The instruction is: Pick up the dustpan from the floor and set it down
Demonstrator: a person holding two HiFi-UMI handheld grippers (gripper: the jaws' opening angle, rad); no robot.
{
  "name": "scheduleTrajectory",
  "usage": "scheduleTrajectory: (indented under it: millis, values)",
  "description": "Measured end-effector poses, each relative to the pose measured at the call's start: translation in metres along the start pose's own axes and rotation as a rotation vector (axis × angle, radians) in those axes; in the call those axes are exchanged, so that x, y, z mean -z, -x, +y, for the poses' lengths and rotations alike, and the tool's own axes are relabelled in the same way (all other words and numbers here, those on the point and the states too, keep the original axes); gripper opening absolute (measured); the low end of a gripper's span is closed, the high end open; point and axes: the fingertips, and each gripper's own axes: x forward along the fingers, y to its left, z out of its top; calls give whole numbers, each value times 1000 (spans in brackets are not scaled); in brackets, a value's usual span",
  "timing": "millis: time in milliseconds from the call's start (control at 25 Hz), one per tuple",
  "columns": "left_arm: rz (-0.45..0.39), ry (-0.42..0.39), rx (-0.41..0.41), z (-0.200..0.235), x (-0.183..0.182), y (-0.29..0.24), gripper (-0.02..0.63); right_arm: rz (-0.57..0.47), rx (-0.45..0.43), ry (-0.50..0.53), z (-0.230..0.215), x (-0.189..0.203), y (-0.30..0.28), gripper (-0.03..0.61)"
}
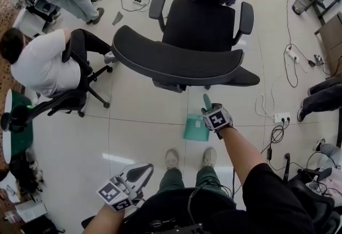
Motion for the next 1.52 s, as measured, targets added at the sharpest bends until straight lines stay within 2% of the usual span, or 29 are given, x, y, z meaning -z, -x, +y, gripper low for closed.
scheduleTrajectory:
  millis: [40, 80, 160, 280, 440, 600, 800, 1000, 1160, 1520]
  values:
    - [2, 3, -3, 2, 2, 1, 12, 0, 3, -8, -2, 2, -4, 135]
    - [4, 5, -5, 2, 2, 2, 12, 3, 2, -25, -4, 5, -4, 119]
    - [4, 7, -5, -6, 0, 4, 12, 0, -20, -25, 5, 6, 10, 109]
    - [-12, -20, 8, -30, -15, 10, 12, -25, -33, 46, 24, 5, 67, 108]
    - [-67, -74, 30, -83, -58, 33, 12, -61, -16, 74, 42, -2, 195, 107]
    - [-140, -138, 45, -152, -104, 72, 12, -142, 1, 26, 68, -23, 350, 107]
    - [-276, -232, 110, -239, -161, 126, 12, -244, 1, 27, 116, -52, 521, 107]
    - [-330, -318, 122, -291, -175, 174, 12, -336, -3, 39, 163, -61, 635, 108]
    - [-370, -348, 124, -307, -175, 194, 12, -383, 15, 57, 183, -59, 673, 109]
    - [-396, -350, 109, -317, -172, 224, 12, -405, 21, 70, 210, -51, 688, 107]
